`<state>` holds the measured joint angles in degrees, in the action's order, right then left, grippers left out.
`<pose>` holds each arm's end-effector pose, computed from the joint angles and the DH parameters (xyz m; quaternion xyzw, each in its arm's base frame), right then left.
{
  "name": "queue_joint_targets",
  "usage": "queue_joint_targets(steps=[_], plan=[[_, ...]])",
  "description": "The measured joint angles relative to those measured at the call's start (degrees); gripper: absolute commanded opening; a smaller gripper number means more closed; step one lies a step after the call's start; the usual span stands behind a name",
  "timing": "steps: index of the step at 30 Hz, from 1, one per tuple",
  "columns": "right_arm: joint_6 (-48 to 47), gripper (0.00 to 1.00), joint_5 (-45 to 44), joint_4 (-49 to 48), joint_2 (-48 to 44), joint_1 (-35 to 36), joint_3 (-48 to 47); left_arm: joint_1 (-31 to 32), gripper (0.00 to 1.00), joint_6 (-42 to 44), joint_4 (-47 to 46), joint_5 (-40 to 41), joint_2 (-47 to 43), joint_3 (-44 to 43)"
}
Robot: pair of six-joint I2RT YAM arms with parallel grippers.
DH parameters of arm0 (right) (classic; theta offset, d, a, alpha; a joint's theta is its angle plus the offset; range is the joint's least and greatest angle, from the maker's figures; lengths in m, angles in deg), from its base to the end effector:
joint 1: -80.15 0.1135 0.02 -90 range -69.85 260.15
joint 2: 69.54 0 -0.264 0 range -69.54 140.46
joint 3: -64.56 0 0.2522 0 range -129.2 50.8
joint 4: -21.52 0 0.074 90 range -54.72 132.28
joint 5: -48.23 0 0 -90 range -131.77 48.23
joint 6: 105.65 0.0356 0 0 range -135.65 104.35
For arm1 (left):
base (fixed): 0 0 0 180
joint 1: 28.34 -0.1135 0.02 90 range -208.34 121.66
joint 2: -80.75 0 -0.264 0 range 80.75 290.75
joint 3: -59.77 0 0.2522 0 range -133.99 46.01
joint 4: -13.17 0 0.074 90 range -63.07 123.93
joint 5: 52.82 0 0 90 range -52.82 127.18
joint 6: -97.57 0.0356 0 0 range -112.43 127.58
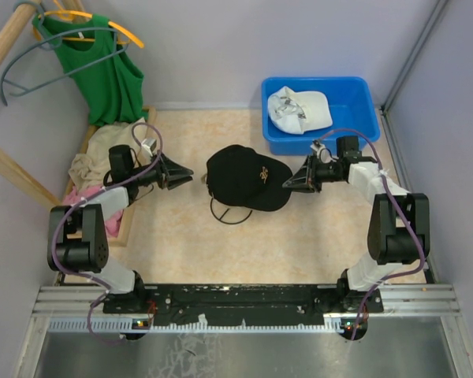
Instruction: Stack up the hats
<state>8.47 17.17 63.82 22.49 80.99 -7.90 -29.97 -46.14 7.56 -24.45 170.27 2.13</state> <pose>0.3101 0.0350 0.2114 0.0533 0.8513 0.5117 0.1035 0.3142 -0.0224 0.2041 -0.0992 0.7716 -0.5899 0.2164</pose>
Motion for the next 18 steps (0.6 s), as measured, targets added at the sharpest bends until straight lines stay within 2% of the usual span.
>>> queue_joint_targets(steps=[6,18], plan=[[-0.15,0.02,-0.39,1.09,0.02,0.00,-0.35,0.87,0.50,-0.33,0.44,-0.50,-0.39,-0.28],[-0.15,0.02,-0.39,1.18,0.02,0.00,-0.33,7.28,0.52,1.55,2.99,1.75,2.29,-4.17]])
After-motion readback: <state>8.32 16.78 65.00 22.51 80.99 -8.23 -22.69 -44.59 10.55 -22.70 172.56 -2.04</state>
